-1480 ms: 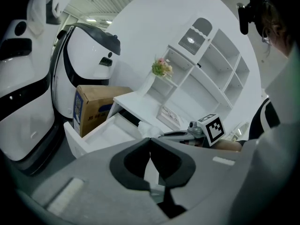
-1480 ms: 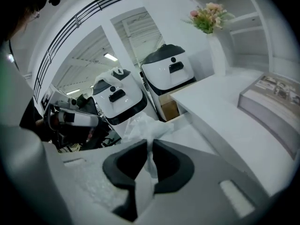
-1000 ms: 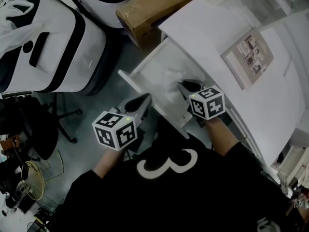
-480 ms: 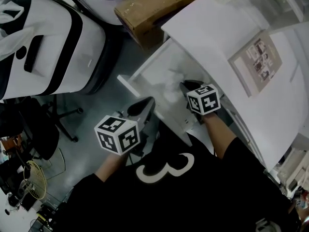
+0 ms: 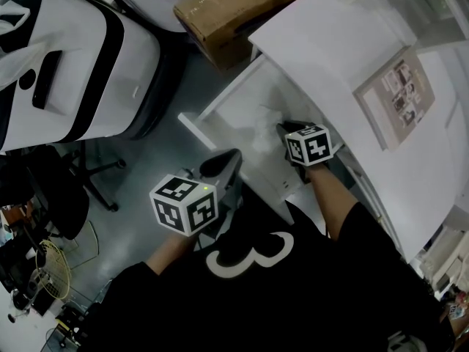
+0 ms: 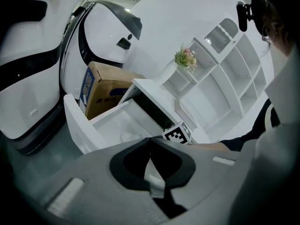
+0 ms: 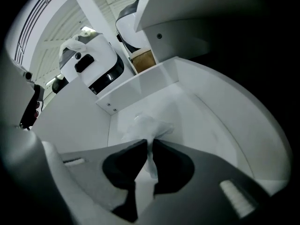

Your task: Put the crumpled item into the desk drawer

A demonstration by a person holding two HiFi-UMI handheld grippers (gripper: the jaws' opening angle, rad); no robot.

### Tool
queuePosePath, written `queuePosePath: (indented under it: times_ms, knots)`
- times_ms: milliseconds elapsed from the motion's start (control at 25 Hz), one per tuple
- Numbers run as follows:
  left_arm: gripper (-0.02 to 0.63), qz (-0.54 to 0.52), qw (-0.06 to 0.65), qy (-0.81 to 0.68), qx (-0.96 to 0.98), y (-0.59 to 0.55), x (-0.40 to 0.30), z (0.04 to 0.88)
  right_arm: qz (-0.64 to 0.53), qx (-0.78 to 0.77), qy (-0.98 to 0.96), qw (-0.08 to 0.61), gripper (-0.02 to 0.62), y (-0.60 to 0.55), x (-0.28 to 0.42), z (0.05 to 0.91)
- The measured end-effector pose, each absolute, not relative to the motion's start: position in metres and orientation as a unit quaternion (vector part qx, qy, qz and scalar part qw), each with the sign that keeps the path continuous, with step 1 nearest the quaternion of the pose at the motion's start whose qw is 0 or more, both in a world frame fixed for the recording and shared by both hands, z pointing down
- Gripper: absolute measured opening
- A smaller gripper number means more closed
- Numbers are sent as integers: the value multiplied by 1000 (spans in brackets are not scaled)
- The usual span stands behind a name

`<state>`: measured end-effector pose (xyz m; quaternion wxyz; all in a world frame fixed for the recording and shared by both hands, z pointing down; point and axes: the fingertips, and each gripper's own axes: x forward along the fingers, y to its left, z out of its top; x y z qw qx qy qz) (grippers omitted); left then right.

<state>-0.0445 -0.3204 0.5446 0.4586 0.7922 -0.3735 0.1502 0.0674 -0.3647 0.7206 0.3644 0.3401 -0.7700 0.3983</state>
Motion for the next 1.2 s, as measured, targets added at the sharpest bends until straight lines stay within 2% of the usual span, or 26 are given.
queuePosePath:
  times_ms: [440,840,1200]
  knots:
    - [11,151,459,-375,791,-316,-51,544,425,346,-752,366,57,-362,69,736]
    - [11,147,450,-376,797,-307,-55,535,408,368,-750,368,195,-358,73,723]
    - [11,138,433,-367,812,-281,-51,511,384,395,-775,309,209,-340,77,655]
